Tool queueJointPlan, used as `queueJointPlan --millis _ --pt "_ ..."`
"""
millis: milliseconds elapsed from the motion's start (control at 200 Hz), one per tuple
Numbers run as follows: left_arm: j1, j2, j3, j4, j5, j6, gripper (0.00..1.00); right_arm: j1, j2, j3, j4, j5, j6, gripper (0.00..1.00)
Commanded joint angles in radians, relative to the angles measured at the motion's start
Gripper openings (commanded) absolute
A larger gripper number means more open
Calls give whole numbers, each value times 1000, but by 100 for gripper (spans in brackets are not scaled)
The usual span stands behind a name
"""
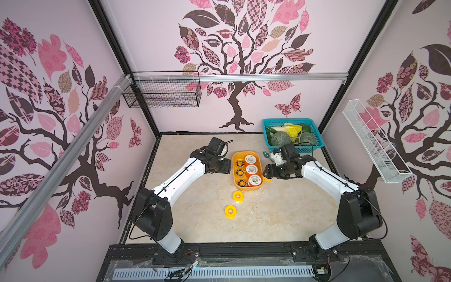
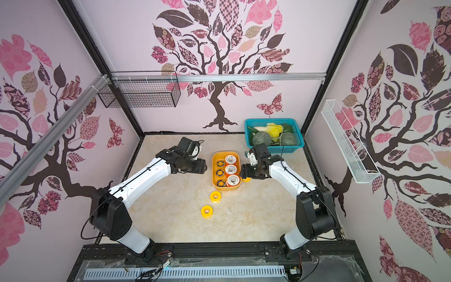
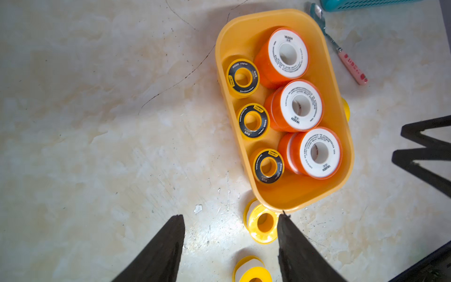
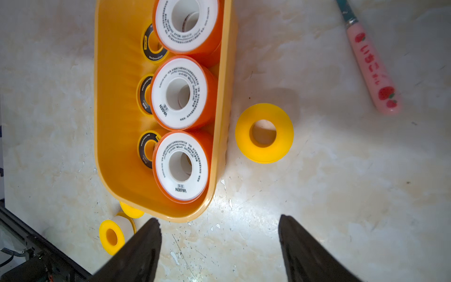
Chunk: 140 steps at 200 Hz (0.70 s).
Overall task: Put the sealing tape into the storage box
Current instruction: Place the sealing tape in the storage box, then pick up the sealing tape at the center of the board.
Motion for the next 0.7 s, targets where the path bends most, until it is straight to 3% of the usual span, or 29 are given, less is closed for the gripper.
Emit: queueJointPlan --millis 0,350,555,695 --pt "-19 -76 -53 -25 -34 25 66 -9 -31 -6 40 -50 11 80" --pt "-174 -237 -322 -4 -120 -58 71 -9 -19 -56 65 -56 17 80" --pt "-308 -228 -393 44 -184 -85 77 -8 -10 -75 84 -66 30 81" --pt "-381 -187 -408 87 -203 -54 86 -8 -6 -81 89 -78 38 81"
